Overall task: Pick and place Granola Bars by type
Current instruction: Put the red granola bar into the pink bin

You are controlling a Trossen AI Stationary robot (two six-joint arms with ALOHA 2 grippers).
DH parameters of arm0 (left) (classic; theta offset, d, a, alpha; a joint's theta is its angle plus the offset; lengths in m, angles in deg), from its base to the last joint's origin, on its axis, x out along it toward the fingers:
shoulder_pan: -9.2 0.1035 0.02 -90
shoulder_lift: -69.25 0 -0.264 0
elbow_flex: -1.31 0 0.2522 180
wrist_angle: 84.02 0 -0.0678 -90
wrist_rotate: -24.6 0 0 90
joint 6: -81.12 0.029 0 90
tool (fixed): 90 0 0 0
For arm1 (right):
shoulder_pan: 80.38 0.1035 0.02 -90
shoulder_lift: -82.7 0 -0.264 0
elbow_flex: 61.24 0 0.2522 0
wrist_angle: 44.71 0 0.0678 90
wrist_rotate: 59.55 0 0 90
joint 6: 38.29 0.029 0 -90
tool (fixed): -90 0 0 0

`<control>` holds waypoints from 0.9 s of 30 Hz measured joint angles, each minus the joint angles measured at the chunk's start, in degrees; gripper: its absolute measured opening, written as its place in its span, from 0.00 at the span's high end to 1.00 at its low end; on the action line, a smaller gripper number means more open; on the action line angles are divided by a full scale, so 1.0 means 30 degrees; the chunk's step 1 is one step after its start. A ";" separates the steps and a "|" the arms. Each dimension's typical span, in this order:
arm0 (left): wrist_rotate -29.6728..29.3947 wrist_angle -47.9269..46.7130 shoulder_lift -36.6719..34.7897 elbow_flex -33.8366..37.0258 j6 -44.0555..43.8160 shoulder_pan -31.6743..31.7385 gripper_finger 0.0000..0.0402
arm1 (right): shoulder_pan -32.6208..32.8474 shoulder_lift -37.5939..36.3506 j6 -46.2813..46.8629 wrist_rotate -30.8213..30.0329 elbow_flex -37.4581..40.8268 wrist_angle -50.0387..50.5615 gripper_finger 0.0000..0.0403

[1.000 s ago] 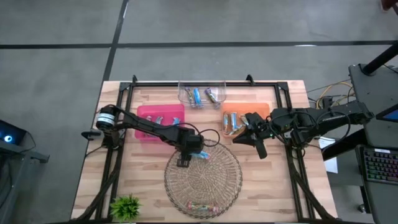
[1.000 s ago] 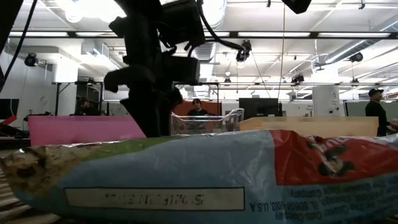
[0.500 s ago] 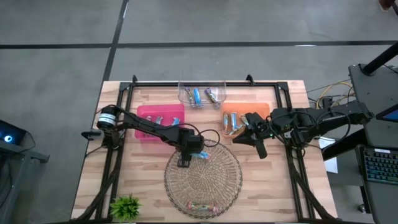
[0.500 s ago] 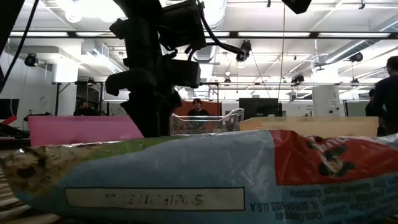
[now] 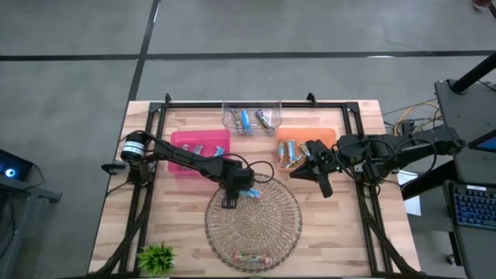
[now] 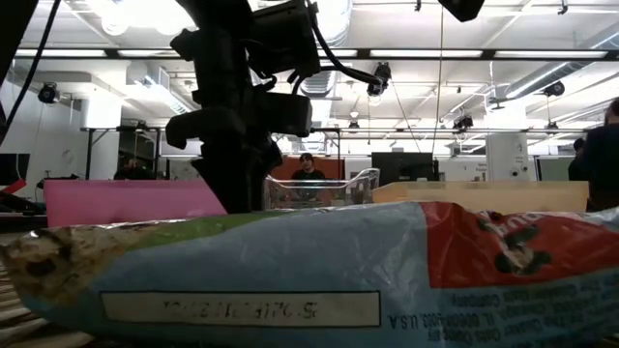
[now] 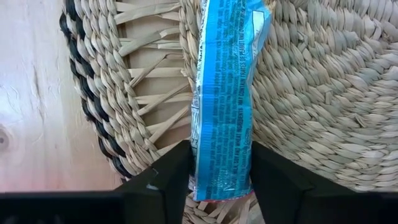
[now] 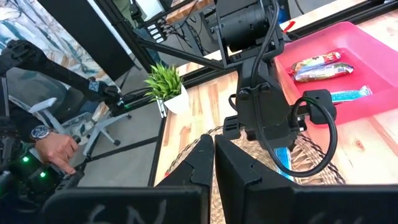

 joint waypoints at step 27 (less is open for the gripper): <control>0.0259 -0.0567 -0.0080 -0.0953 -0.0154 0.0007 0.77 | 0.0004 0.0000 -0.0004 -0.0437 0.0000 0.0000 0.98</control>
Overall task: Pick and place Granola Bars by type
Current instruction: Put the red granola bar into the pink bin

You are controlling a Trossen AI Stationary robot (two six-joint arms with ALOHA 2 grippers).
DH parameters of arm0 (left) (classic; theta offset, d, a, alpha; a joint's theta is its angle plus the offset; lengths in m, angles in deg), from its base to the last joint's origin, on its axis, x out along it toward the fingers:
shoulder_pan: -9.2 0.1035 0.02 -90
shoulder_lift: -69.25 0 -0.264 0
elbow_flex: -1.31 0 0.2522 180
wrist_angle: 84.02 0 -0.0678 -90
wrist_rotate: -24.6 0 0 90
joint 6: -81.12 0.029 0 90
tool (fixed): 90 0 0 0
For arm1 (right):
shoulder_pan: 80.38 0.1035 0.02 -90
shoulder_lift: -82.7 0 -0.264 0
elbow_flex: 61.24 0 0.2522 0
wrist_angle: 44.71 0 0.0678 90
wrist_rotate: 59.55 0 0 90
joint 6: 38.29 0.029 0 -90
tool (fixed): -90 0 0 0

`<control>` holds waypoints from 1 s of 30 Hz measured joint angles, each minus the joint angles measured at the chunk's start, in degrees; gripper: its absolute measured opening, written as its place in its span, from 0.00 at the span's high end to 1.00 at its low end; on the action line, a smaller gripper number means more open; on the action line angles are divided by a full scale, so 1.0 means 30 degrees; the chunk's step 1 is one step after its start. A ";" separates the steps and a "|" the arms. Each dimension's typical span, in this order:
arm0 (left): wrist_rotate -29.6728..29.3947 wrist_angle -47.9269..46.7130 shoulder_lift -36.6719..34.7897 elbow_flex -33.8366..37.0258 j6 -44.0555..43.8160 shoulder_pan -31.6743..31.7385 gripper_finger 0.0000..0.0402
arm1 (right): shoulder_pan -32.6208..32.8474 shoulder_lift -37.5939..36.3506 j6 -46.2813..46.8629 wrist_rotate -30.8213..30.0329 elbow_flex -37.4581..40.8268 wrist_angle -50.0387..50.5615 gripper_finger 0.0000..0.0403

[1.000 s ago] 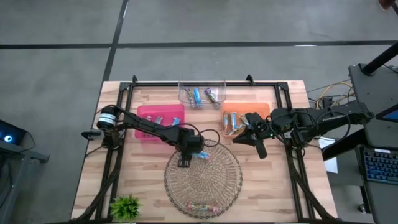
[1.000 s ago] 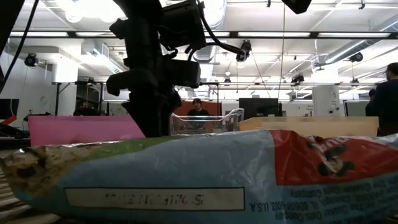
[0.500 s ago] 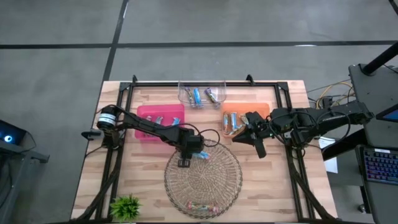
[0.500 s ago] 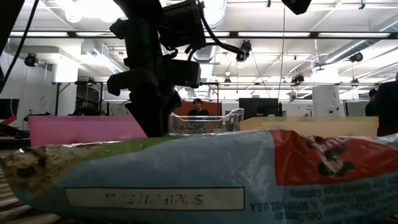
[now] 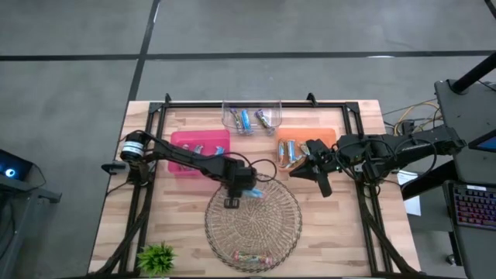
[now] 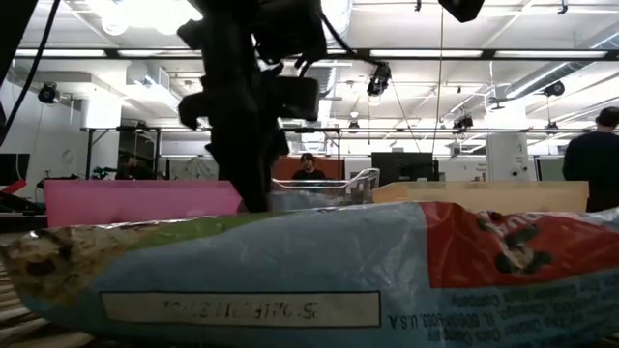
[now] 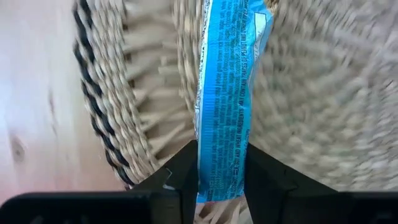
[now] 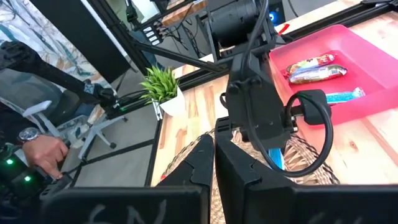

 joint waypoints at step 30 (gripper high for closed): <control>-0.0288 -0.4543 -0.0024 -0.4301 0.0789 0.1698 0.77 | -0.0002 0.0000 -0.0054 0.0003 0.0000 0.0401 0.98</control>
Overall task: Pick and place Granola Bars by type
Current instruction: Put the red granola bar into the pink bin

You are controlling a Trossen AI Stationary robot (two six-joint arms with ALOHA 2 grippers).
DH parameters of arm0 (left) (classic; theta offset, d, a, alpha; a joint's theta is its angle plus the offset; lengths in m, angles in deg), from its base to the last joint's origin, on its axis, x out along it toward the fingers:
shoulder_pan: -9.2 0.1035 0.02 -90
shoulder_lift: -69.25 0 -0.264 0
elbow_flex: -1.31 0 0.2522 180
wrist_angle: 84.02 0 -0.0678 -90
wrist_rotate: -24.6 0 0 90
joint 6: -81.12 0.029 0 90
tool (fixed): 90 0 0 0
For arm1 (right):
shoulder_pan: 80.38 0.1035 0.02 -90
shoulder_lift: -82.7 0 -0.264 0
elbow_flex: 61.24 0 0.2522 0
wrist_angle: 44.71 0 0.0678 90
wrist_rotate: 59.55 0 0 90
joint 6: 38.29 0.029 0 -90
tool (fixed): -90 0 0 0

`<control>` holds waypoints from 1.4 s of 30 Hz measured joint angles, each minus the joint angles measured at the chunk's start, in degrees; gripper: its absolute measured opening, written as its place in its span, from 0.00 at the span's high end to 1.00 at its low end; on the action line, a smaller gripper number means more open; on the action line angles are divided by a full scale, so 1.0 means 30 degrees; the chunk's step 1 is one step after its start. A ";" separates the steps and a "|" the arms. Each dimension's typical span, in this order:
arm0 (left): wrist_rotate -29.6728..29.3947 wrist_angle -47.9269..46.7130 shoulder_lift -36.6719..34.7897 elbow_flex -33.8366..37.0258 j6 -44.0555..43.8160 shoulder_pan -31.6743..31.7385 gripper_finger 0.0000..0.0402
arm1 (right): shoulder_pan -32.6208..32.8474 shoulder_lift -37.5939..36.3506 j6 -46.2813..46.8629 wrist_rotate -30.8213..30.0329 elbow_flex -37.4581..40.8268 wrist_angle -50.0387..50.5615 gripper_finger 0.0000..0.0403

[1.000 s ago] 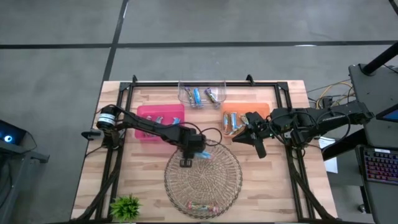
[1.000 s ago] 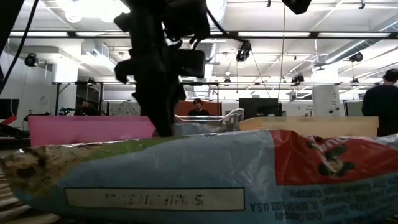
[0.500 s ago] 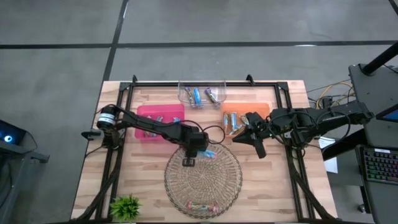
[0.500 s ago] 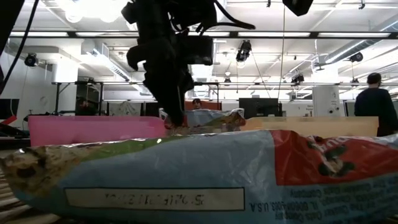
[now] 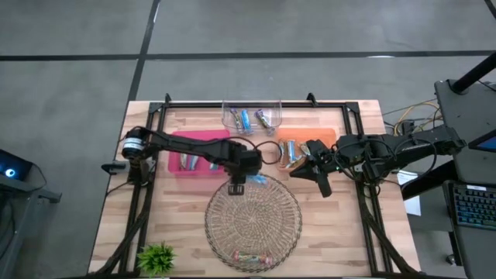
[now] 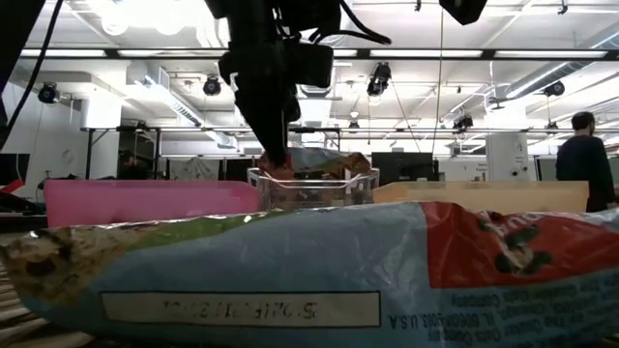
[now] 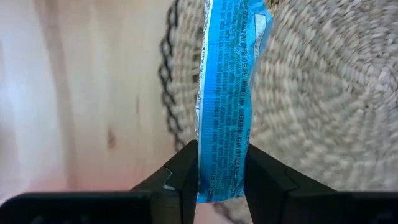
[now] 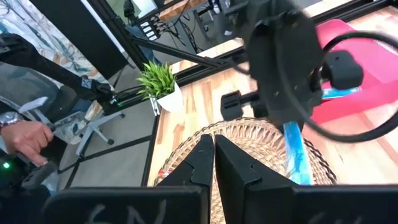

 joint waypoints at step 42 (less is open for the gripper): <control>-0.3504 -0.0854 -1.0350 0.8985 -2.0022 0.3133 0.77 | -0.0002 0.0000 -0.0182 0.0000 0.0000 0.0262 0.98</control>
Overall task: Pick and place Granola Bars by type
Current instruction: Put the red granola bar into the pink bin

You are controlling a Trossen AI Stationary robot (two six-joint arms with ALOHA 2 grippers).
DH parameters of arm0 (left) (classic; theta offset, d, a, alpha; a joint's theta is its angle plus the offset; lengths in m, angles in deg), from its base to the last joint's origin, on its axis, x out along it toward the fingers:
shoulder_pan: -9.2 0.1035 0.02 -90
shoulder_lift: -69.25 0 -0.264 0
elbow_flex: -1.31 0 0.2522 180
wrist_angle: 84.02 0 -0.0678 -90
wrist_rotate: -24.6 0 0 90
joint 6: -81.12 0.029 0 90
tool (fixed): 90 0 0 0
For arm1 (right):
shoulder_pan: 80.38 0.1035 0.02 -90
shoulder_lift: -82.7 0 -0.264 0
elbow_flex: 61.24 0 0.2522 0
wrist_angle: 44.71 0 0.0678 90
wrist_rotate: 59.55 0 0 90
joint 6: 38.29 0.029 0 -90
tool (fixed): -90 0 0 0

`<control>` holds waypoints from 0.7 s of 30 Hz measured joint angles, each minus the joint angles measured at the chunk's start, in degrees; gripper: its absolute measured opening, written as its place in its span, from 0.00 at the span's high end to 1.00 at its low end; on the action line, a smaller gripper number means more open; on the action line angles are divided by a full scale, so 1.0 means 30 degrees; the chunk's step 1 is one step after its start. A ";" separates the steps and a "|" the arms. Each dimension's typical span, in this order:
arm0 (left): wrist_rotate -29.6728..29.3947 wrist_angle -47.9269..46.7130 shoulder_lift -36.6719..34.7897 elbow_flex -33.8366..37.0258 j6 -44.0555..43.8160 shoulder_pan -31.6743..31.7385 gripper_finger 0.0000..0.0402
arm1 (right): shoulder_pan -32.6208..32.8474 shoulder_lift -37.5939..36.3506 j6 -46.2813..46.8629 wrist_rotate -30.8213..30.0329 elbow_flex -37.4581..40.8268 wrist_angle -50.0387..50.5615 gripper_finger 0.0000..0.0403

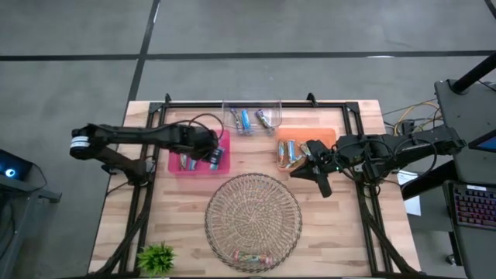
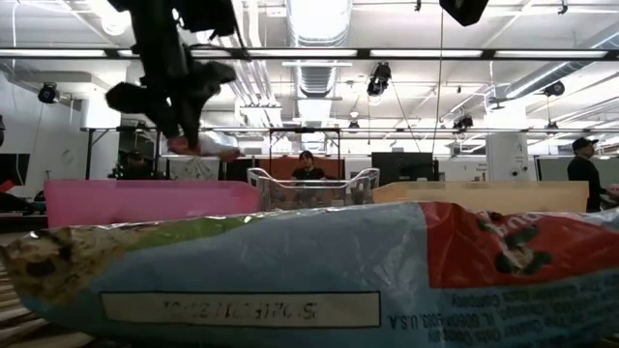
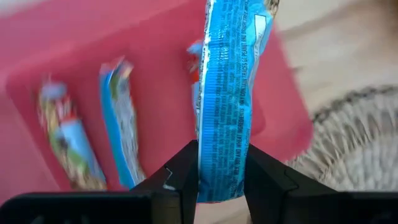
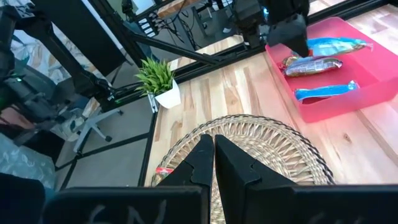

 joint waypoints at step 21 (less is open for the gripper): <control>-0.0787 0.3348 0.0090 0.2321 -0.6627 0.0029 0.77 | 0.0000 0.0000 -0.0484 -0.0007 0.0000 0.0105 0.98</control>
